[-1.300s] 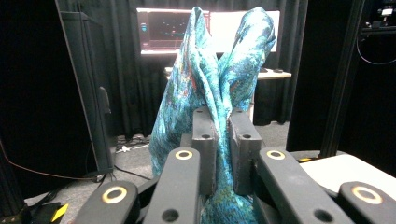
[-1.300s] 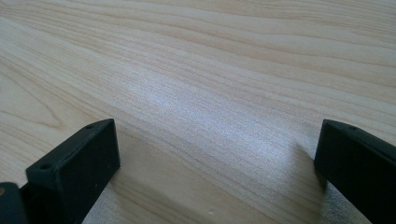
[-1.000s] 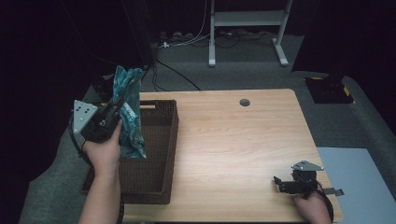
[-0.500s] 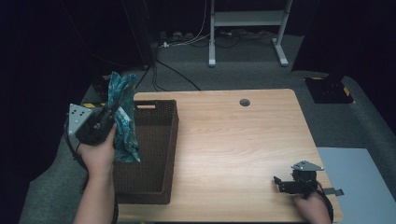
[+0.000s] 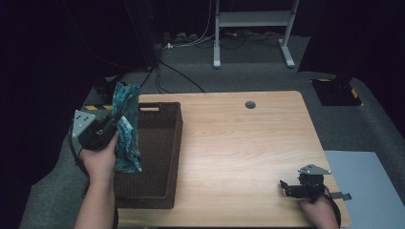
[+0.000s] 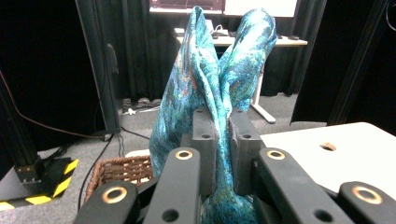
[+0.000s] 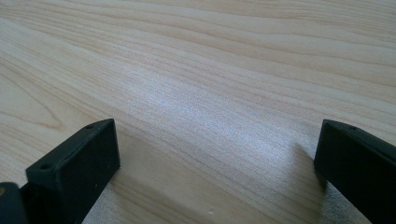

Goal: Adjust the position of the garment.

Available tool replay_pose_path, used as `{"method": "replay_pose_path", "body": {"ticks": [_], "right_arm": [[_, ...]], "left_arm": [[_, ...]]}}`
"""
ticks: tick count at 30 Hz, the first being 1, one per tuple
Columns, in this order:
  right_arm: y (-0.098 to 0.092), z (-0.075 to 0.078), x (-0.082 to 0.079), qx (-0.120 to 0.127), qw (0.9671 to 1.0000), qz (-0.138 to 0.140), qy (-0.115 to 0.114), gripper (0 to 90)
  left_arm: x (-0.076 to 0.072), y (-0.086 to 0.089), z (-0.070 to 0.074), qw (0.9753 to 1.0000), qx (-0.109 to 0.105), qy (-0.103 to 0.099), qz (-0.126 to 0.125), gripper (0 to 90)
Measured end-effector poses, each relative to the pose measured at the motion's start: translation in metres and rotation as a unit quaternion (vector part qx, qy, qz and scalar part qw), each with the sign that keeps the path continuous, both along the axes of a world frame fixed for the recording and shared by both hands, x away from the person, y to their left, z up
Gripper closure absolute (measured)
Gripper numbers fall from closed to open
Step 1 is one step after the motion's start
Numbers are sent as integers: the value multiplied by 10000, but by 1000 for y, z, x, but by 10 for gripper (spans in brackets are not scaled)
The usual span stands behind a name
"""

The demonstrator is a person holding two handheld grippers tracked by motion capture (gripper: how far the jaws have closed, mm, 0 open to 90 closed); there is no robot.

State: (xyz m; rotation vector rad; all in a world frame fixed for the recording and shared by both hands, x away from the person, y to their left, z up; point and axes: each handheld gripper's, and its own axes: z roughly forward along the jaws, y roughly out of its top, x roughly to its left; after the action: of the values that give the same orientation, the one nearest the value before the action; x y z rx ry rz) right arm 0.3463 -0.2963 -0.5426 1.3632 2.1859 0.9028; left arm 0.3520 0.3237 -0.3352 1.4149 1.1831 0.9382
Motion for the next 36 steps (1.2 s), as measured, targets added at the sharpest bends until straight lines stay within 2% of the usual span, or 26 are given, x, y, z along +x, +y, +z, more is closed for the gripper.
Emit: {"method": "replay_pose_path", "body": {"ticks": [4, 13, 23, 29, 36], "right_arm": [[0, 0, 0, -4, 10000, 5, -7, 0], [0, 0, 0, -2, 10000, 0, -1, 0], [0, 0, 0, 0, 10000, -1, 1, 0], [0, 0, 0, -3, 10000, 0, -1, 0], [0, 0, 0, -3, 10000, 0, -2, 0]], "left_arm": [[2, 3, -7, 9999, 32, 110, 3, 833], [8, 12, -23, 9993, -75, 370, 14, 833], [14, 20, -38, 9976, 77, 683, 49, 833], [16, 29, -48, 9961, 80, 883, 10, 833], [14, 37, -53, 9945, 169, 1035, 17, 833]]}}
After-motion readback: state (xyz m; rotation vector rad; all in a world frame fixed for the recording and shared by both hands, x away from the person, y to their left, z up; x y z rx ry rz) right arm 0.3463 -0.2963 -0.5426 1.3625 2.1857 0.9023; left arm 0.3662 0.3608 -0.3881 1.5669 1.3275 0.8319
